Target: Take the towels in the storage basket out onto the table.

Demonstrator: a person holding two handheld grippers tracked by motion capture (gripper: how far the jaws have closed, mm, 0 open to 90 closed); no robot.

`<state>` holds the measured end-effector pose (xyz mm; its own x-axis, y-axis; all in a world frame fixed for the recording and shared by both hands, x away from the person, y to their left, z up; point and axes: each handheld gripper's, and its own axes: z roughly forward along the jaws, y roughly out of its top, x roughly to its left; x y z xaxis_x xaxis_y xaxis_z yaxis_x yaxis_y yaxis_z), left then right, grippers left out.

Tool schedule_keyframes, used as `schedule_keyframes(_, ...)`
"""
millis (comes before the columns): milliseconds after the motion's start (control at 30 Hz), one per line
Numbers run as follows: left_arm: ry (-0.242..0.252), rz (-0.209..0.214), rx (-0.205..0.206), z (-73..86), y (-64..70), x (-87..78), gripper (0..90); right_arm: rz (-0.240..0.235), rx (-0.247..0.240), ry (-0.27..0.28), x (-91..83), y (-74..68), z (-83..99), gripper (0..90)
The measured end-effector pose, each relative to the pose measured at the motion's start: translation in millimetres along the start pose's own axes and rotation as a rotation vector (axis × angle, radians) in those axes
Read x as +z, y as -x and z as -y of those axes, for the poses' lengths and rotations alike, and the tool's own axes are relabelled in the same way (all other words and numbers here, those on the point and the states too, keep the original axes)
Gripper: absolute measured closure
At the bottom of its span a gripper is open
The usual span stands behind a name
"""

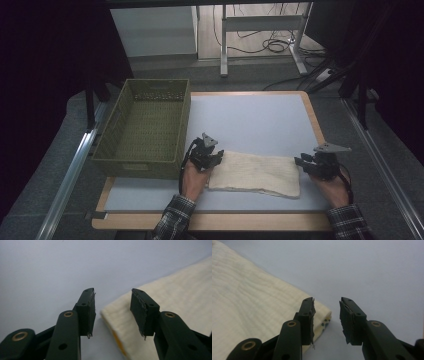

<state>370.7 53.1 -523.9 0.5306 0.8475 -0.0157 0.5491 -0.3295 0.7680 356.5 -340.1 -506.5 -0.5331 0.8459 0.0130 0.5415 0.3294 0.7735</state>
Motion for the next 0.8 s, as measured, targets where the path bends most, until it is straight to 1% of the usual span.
schedule_keyframes(67, -0.017, -0.017, 0.004, 0.8, -2.4, 5.1, 53.1, -0.005, 0.01, -0.005, 3.7, 3.0, 2.4, 63.8)
schedule_keyframes(167, -0.043, -0.023, -0.001, 3.1, -5.7, 12.6, 50.6, -0.015, 0.009, -0.008, 7.8, 4.6, 4.2, 63.7)
schedule_keyframes(200, -0.051, -0.018, -0.004, 3.8, -7.0, 14.8, 50.2, -0.02, 0.009, -0.01, 10.1, 4.2, 4.2, 63.7)
schedule_keyframes(300, -0.043, 0.008, -0.028, 5.1, -10.1, 17.1, 49.3, -0.025, -0.01, -0.027, 16.5, 1.2, 3.8, 63.8)
schedule_keyframes(333, -0.044, 0.023, -0.03, 5.3, -10.8, 17.1, 51.1, -0.028, -0.021, -0.041, 19.5, -0.6, 4.0, 64.3)
schedule_keyframes(367, -0.04, 0.041, -0.035, 5.7, -11.0, 17.2, 54.9, -0.029, -0.031, -0.037, 21.0, -2.5, 4.2, 67.1)
schedule_keyframes(400, -0.037, 0.064, -0.043, 6.4, -11.7, 17.0, 59.5, -0.038, -0.028, -0.043, 21.3, -3.3, 3.4, 74.0)
schedule_keyframes(433, -0.038, 0.075, -0.047, 6.6, -12.2, 16.7, 63.8, -0.062, -0.023, -0.053, 21.2, -3.3, 2.3, 82.4)
schedule_keyframes(467, -0.041, 0.096, -0.053, 6.7, -12.7, 16.1, 67.9, -0.065, -0.028, -0.056, 21.1, -3.9, 1.9, 85.0)
schedule_keyframes(500, -0.044, 0.111, -0.055, 6.8, -12.9, 15.5, 75.0, -0.057, -0.046, -0.062, 20.9, -5.4, 0.8, 86.3)
schedule_keyframes(533, -0.044, 0.13, -0.06, 7.2, -12.7, 15.1, 79.2, -0.053, -0.057, -0.068, 20.6, -5.9, -0.2, 86.5)
schedule_keyframes(567, -0.043, 0.135, -0.063, 7.7, -11.9, 14.6, 82.1, -0.037, -0.071, -0.074, 20.6, -6.3, -1.8, 86.7)
schedule_keyframes(600, -0.039, 0.139, -0.06, 8.1, -10.7, 13.8, 83.1, -0.021, -0.086, -0.074, 20.6, -5.8, -3.5, 86.7)
schedule_keyframes(700, -0.019, 0.147, -0.066, 9.0, -7.4, 10.5, 83.6, -0.016, -0.081, -0.063, 20.8, -0.1, -11.2, 86.7)
schedule_keyframes(800, -0.006, 0.154, -0.058, 9.2, -2.5, 6.4, 83.4, 0.006, -0.085, -0.054, 23.5, 7.0, -22.5, 86.7)
